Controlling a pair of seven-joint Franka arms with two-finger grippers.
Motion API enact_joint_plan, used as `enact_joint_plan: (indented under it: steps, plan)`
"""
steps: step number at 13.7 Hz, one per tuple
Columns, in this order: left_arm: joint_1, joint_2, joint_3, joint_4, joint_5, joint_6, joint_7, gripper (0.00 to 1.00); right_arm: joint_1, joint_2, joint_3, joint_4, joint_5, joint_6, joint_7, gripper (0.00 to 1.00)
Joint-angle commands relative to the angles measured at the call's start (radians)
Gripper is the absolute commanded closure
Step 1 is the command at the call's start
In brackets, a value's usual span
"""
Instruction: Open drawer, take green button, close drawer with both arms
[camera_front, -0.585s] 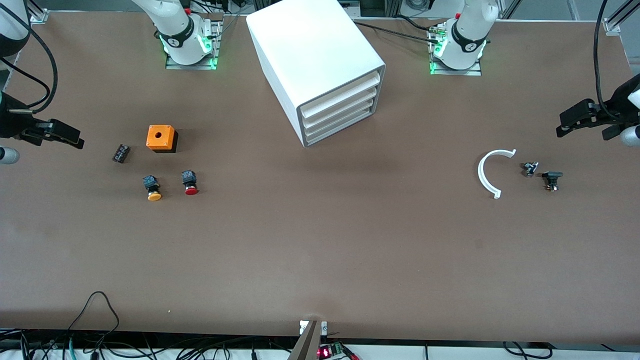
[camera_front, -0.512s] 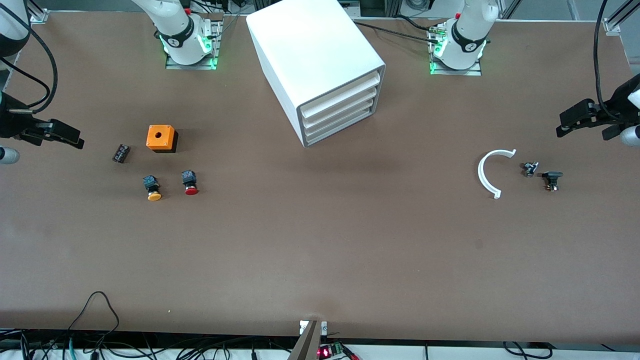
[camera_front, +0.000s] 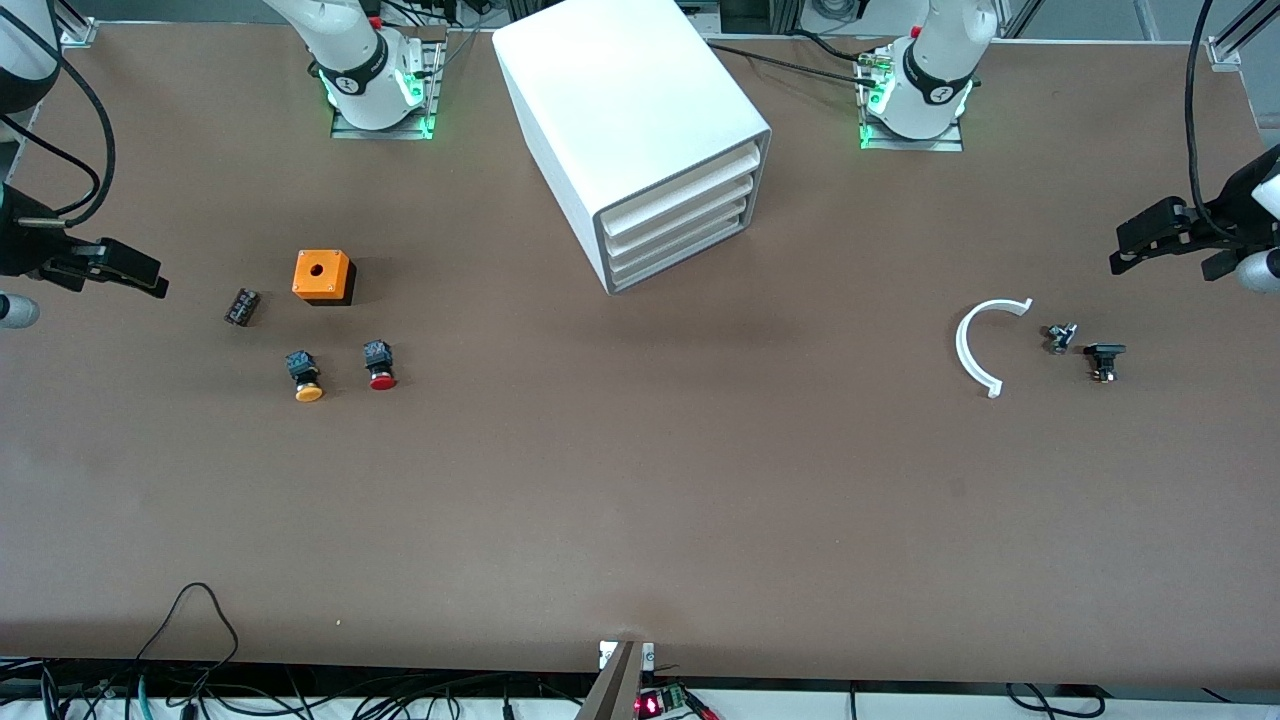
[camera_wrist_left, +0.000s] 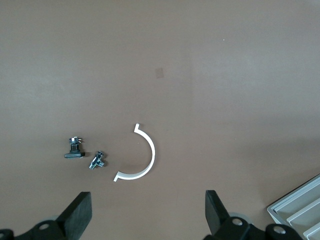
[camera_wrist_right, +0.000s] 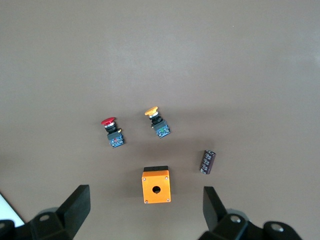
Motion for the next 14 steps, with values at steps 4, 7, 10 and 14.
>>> enact_joint_plan:
  steps: [4, 7, 10, 14]
  plan:
    - [0.002, 0.001, -0.001, 0.015, -0.022, -0.01, 0.017, 0.0, -0.005, -0.013, 0.002, -0.007, 0.007, 0.004, -0.018, 0.0]
    - [-0.001, 0.005, -0.001, 0.016, -0.022, -0.01, 0.016, 0.0, -0.005, -0.013, 0.002, -0.007, 0.007, 0.004, -0.018, 0.0]
    - [-0.001, 0.022, -0.001, 0.015, -0.051, -0.005, 0.023, 0.0, -0.005, -0.013, 0.002, -0.007, 0.007, 0.004, -0.018, 0.0]
    - [0.003, 0.062, 0.001, -0.002, -0.15, -0.005, 0.022, 0.0, -0.005, -0.013, 0.002, -0.006, 0.007, 0.006, -0.018, 0.0]
